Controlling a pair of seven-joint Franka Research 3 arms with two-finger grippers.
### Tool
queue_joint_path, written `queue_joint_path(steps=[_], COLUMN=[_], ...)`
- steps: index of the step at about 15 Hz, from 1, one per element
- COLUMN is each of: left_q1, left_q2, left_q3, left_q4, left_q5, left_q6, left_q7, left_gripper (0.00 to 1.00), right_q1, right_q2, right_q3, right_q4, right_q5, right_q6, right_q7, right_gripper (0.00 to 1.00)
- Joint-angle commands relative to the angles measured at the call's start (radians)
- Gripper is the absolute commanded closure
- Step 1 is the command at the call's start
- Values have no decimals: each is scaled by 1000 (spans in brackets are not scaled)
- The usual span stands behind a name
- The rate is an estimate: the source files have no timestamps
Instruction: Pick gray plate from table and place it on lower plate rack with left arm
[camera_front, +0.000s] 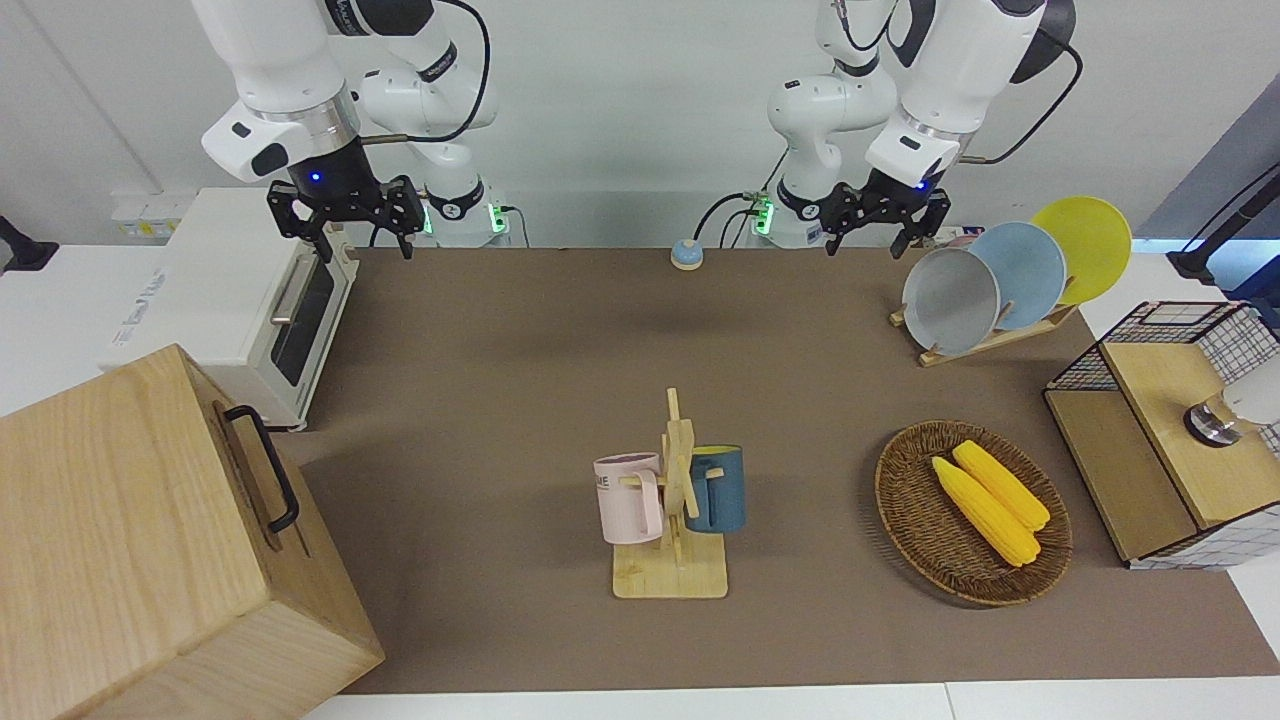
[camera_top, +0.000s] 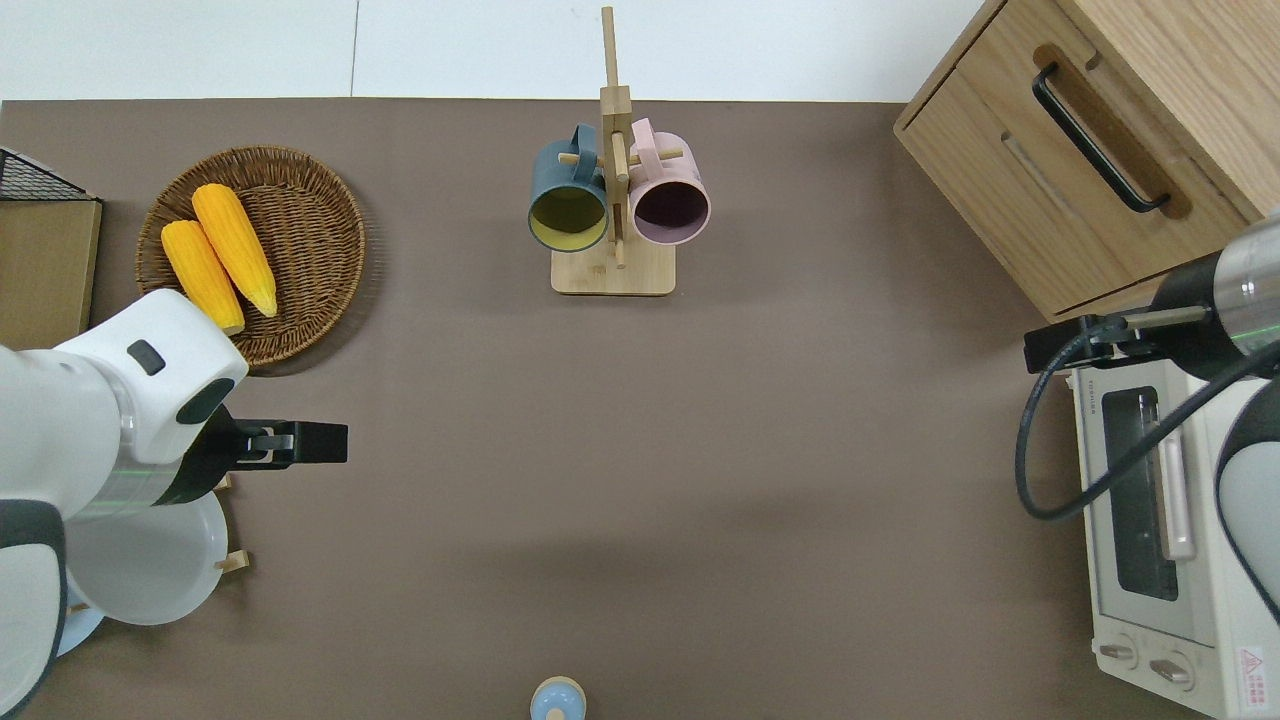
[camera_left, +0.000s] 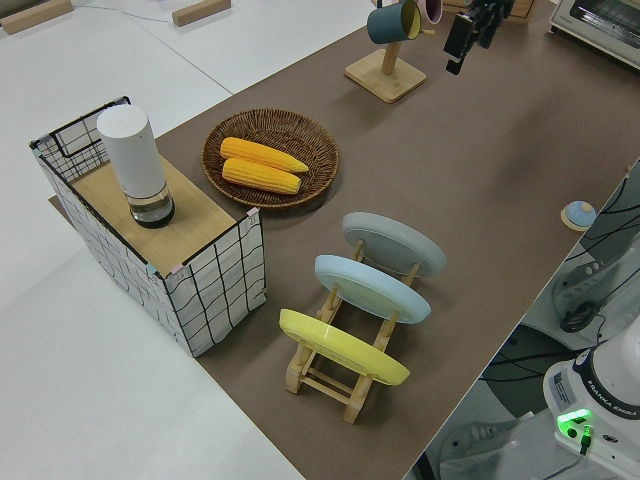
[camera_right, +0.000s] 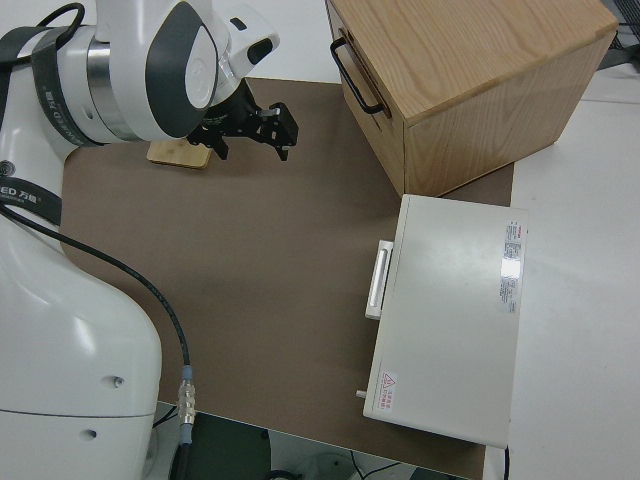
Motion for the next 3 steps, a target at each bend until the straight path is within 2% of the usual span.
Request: queue_joint_path(steps=[1, 3], left_q1=[-2, -2], left_q2=[-8, -11], left_q3=[-4, -2], left_q4=[10, 10], left_q5=[13, 13], left_q6=[5, 5], left_q7=[-16, -16], left_gripper=[0, 0], right_q1=[-22, -22], right_q2=[9, 9], right_q3=[20, 20], right_q4=[20, 21], right_q5=[-3, -3], right_q6=[-16, -16], right_q7=[13, 13], right_gripper=[17, 17])
